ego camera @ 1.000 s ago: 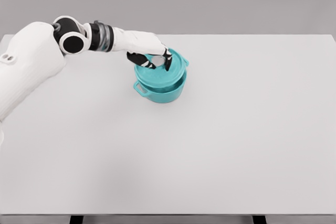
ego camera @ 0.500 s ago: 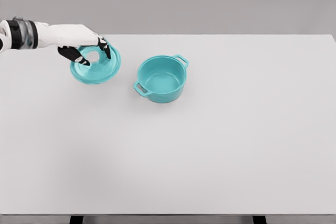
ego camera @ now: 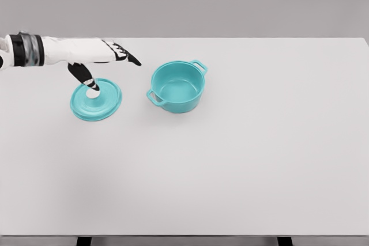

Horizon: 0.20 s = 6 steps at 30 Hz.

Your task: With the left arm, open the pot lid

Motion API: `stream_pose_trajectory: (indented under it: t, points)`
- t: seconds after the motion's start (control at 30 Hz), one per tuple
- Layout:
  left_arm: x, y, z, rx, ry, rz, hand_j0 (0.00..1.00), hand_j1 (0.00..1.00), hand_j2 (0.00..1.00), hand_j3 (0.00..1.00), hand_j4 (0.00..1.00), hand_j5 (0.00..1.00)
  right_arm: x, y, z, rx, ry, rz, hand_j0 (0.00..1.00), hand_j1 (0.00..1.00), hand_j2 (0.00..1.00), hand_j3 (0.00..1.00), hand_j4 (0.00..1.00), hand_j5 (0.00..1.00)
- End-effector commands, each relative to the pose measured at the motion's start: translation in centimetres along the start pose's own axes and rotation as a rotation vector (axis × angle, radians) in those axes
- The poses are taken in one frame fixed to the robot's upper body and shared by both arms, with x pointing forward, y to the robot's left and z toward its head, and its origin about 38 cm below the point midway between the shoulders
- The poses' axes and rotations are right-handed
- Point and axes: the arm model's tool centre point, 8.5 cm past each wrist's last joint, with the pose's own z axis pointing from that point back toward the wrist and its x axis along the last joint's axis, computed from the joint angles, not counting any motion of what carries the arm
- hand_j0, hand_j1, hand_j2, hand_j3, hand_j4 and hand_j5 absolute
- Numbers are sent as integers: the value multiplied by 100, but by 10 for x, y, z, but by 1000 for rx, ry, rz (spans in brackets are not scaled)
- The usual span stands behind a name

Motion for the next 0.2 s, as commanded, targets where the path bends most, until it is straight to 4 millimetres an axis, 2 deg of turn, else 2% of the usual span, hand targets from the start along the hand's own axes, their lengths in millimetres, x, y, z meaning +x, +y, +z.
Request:
stream_pose_trajectory:
  t: [0.0,0.1,0.17]
  points:
    - [17,10,20,26,-39,-25,100,100,100,100,100,100,0,0,0,0,0,1,100,100,100,100,100,100]
    - [25,12,71,70,-11,-38,100,100,100,100,100,100,0,0,0,0,-2,0,100,100,100,100,100,100]
    - [25,-2,95,91,16,-10,100,100,100,100,100,100,0,0,0,0,0,1,100,100,100,100,100,100]
